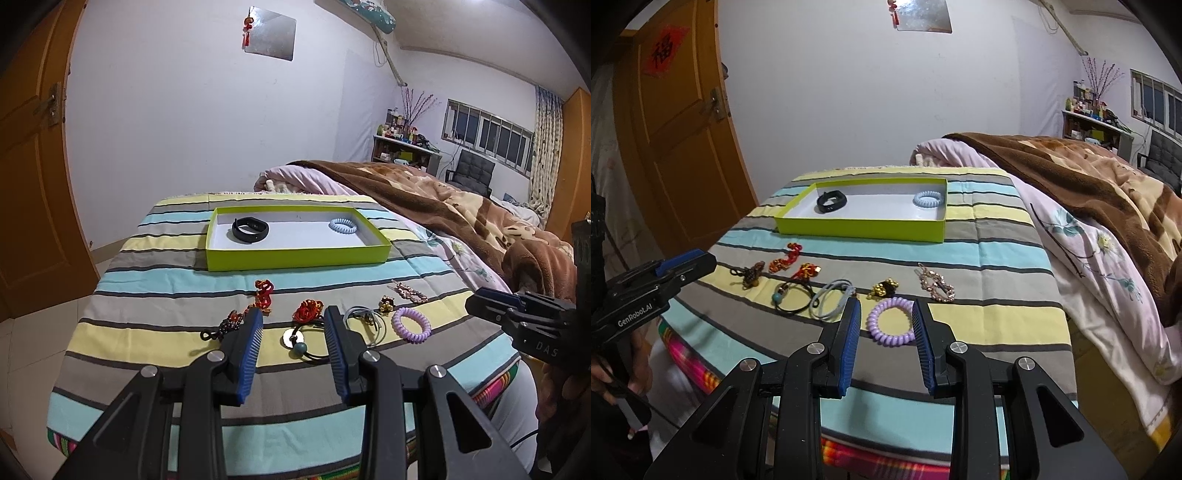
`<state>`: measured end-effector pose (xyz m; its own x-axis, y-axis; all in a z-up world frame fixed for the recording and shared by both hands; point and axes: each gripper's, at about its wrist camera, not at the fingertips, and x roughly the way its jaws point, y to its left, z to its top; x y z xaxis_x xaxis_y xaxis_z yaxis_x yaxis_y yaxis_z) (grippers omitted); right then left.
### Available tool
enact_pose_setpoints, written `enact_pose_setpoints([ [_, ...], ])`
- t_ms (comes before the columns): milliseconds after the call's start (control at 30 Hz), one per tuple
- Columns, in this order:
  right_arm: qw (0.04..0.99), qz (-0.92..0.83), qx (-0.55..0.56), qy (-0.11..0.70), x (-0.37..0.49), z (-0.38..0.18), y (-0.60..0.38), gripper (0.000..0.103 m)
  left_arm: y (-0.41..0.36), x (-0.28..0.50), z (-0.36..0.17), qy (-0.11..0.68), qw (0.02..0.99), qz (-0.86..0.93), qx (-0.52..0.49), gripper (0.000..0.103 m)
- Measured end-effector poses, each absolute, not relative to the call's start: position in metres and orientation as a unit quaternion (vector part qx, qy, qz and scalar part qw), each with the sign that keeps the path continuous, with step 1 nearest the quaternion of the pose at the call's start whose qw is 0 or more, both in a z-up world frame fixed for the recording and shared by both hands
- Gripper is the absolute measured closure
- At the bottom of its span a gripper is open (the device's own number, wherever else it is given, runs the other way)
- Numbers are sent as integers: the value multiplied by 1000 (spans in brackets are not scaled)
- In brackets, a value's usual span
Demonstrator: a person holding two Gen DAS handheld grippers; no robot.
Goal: Organize jewelry
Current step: 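Withdraw both open tools from the green box, then grasp the rose-gold hair clip with the right tool while the left grasps the red knotted ornament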
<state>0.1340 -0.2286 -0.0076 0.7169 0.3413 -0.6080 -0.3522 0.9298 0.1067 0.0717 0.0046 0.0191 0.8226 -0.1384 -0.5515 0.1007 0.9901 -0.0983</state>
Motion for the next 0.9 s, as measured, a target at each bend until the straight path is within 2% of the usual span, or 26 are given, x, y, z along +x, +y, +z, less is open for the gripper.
enact_pose_setpoints([
  [900,902,190,-44,385,231,-53,-230,73,-20,161,-34,381,919,-91,-33,67],
])
